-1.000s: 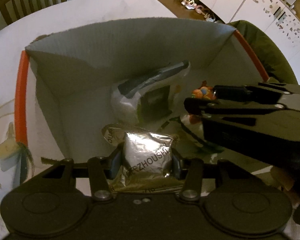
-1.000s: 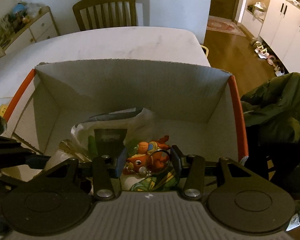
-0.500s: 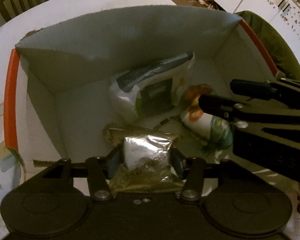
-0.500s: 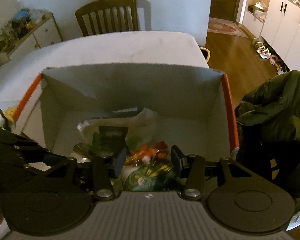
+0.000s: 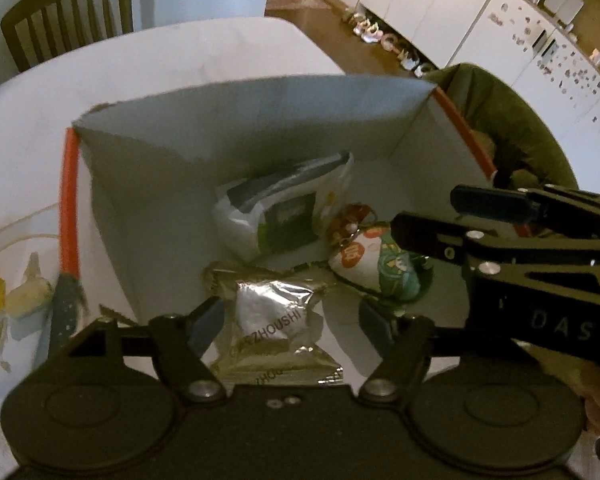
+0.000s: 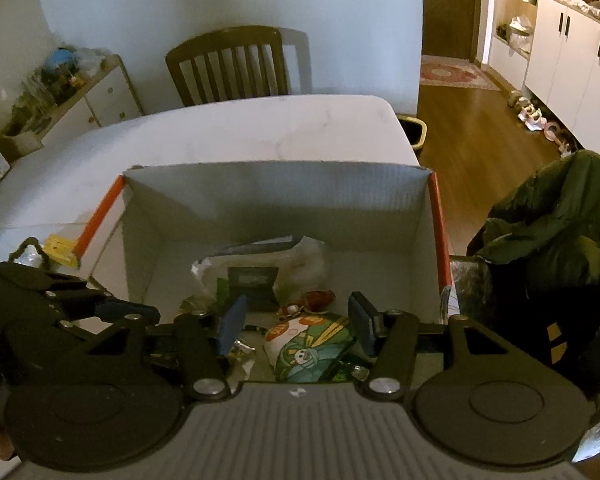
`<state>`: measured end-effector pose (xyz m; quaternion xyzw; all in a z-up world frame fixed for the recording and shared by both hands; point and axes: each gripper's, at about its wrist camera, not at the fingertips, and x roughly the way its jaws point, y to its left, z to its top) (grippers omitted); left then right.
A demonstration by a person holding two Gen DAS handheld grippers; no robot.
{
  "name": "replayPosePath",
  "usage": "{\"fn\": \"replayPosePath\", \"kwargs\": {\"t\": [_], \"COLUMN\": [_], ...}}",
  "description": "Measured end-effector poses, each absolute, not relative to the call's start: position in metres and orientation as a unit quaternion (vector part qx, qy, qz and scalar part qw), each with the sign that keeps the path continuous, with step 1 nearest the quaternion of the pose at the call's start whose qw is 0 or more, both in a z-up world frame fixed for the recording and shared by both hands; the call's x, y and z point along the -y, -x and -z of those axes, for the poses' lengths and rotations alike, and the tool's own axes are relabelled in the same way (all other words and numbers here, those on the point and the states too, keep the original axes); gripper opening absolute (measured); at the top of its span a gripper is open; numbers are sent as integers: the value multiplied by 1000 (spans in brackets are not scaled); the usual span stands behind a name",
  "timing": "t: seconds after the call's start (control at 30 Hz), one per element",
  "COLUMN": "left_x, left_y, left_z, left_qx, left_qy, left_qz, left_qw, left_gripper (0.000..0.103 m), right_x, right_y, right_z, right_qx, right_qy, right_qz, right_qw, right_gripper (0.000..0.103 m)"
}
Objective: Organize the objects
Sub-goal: 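Carry foil bag and keychain into red box and open both tools, then withdraw both tools from the box back over the table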
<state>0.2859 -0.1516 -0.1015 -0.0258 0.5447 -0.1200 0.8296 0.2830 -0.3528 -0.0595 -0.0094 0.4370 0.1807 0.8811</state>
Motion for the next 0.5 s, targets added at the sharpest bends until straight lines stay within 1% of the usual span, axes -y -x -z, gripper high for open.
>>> {"fn": "replayPosePath", "kwargs": {"t": [0.5], "left_x": [131], "left_y": [-251], "left_z": [54], "left_qx": [-475], "left_qy": [34], "left_qz": [129], "left_qw": [870], "left_gripper": [74], "right_x": [346], "right_y": [-250], "right_z": [19], "right_qx": [-396], "right_qy": [-4], "right_qz": [-206], "right_qw": [895], "right_gripper": [56]}}
